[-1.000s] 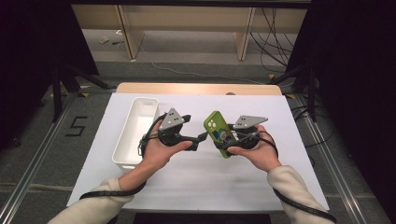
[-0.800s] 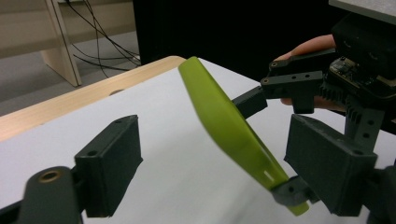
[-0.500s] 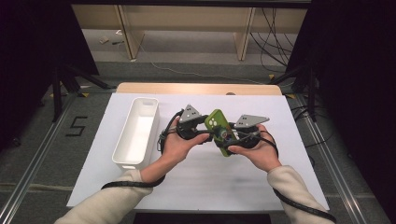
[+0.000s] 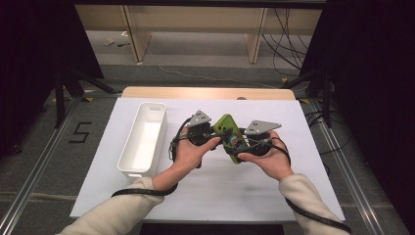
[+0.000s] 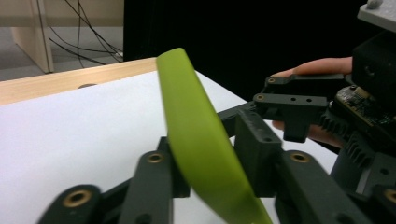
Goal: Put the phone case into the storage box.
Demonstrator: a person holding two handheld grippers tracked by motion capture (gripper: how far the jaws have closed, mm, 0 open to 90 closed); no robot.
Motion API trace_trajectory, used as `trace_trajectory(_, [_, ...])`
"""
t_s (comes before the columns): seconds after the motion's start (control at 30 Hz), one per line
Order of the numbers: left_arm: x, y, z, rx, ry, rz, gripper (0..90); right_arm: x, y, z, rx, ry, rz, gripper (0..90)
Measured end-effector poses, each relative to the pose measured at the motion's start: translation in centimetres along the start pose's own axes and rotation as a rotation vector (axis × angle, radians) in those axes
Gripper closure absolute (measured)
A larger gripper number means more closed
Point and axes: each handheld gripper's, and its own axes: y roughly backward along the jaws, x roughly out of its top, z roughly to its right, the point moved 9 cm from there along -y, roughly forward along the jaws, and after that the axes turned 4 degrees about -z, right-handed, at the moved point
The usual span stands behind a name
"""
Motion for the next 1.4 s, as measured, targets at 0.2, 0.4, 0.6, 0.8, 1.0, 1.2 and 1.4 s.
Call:
trace_trajectory(0.2, [-0.1, -0.1, 0.4, -0.039, 0.021, -0.006, 82.2, -0.1, -0.1, 0.2, -0.02, 0.006, 0.006, 19.8])
trace_trajectory(0.4, [0.1, 0.1, 0.8, -0.071, -0.03, -0.021, 83.1, -0.4, -0.2, -0.2, 0.022, 0.015, 0.011, 12.3])
trace_trajectory(0.6, [0.5, 0.5, 0.8, -0.095, -0.064, -0.029, 83.2, -0.7, -0.1, -0.1, 0.038, 0.005, 0.01, 10.0])
trace_trajectory(0.8, [0.6, 1.0, 0.0, -0.118, -0.083, -0.039, 83.1, -1.6, 0.6, 0.4, 0.07, -0.013, 0.012, 9.4])
trace_trajectory(1.0, [0.8, 1.3, -0.1, -0.139, -0.1, -0.045, 83.1, -2.6, 0.7, 0.8, 0.099, -0.015, 0.001, 9.7])
trace_trajectory(1.2, [0.7, 1.2, 0.4, -0.167, -0.131, -0.054, 83.1, -2.9, 0.5, 0.9, 0.103, -0.012, -0.007, 10.4])
trace_trajectory(1.4, [0.6, 1.2, 0.8, -0.198, -0.153, -0.057, 83.0, -3.0, 0.3, 0.8, 0.113, -0.006, -0.009, 10.6])
